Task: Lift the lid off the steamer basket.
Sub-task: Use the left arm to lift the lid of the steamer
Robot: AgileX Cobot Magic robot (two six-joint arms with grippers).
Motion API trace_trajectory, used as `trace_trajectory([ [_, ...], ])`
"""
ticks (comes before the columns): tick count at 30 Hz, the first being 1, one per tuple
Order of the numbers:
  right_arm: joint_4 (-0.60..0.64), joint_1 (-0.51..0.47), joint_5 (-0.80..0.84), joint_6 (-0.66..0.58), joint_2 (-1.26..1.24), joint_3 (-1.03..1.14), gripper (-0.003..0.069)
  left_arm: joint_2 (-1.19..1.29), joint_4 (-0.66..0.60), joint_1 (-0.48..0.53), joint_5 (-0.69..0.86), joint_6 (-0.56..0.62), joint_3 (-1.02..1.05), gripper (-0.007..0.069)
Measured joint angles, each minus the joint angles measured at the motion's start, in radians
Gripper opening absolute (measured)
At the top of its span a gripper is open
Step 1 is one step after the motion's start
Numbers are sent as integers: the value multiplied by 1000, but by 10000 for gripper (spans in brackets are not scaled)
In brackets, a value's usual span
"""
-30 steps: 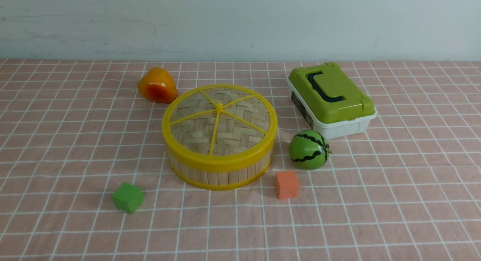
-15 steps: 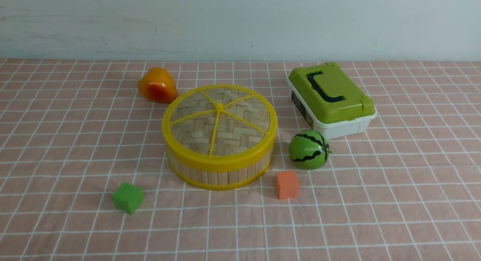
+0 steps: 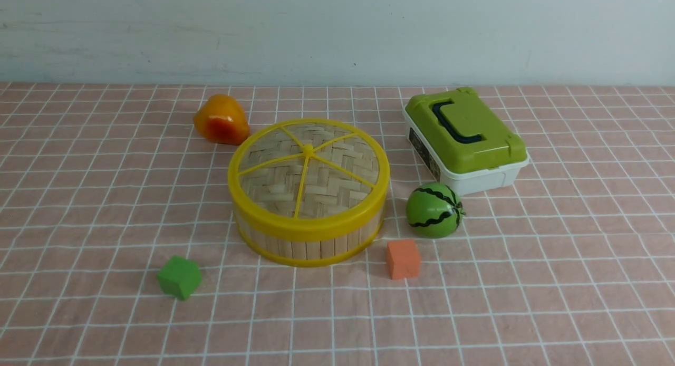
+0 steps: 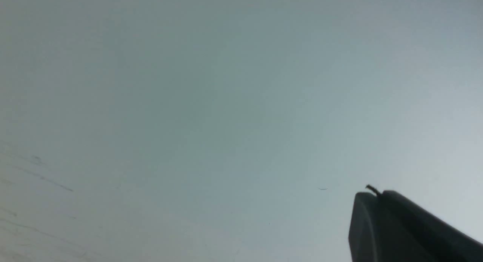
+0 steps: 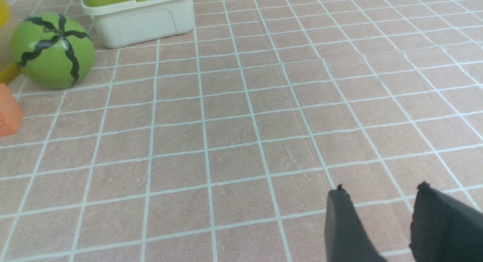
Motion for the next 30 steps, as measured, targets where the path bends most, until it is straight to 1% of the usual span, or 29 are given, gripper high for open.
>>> trace_trajectory([
  [4, 0, 0, 0, 0, 0, 0, 241, 228, -70, 0, 174, 45, -196, -13],
  [9, 0, 0, 0, 0, 0, 0, 241, 510, -107, 0, 263, 49, -315, -13],
  [11, 0, 0, 0, 0, 0, 0, 241, 550, -108, 0, 277, 49, -332, -13],
  [12, 0, 0, 0, 0, 0, 0, 241, 614, -108, 0, 316, 49, -368, -13],
  [17, 0, 0, 0, 0, 0, 0, 241, 813, -67, 0, 652, 106, -593, -13],
  [18, 0, 0, 0, 0, 0, 0, 241, 888, -65, 0, 776, 128, -670, -13],
  [19, 0, 0, 0, 0, 0, 0, 241, 888, -65, 0, 793, 131, -670, -13],
  [21, 0, 0, 0, 0, 0, 0, 241, 1029, -93, 0, 1007, 166, -819, -13],
  [22, 0, 0, 0, 0, 0, 0, 241, 1040, -93, 0, 1022, 167, -830, -13],
  [23, 0, 0, 0, 0, 0, 0, 241, 1141, -139, 0, 1142, 177, -929, -13],
  [25, 0, 0, 0, 0, 0, 0, 241, 1238, -214, -1, 1232, 189, -1016, -13],
  [27, 0, 0, 0, 0, 0, 0, 241, 1317, -291, -19, 1280, 216, -1076, -13],
  [30, 0, 0, 0, 0, 0, 0, 241, 1435, -353, -86, 1312, 273, -1148, -13],
])
